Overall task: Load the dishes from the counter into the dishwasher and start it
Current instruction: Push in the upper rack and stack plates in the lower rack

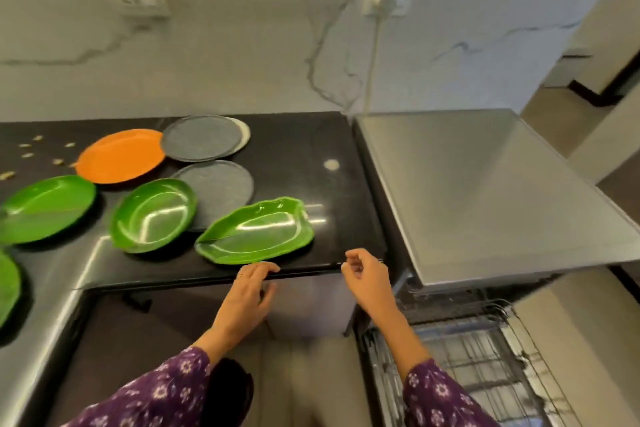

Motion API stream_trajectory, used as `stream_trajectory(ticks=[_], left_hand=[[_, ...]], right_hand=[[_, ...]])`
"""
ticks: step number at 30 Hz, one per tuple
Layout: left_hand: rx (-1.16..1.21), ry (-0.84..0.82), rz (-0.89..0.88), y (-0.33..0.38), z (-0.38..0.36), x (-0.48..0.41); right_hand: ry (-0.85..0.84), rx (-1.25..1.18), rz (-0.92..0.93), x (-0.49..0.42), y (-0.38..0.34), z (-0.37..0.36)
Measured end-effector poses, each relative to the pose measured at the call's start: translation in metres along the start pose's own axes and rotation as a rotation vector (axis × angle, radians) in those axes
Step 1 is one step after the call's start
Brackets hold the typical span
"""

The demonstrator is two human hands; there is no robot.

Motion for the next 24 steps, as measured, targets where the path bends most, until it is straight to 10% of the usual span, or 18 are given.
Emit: stream_trajectory(ticks=[11,24], left_hand=[[-0.073,0.207,0.376,-0.099,0.125,0.103],[-0.001,0.122,0.301,-0.083,0.114,0.062]], right_hand=[[-0.09,-0.75,-0.712,-0.012,-0.077,-0.161],[0.191,-0.582,-0.568,-0.016,-0.068,-0.122]])
Point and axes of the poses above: each hand's wrist, its own x-axis away from the middle knuckle, its own z-axis out of the back of the hand, y = z × x, the point moved 7 cm from there along -x, towards the middle knuckle, and after that the axes turned 6 degrees about x, right-handed, at the moved point
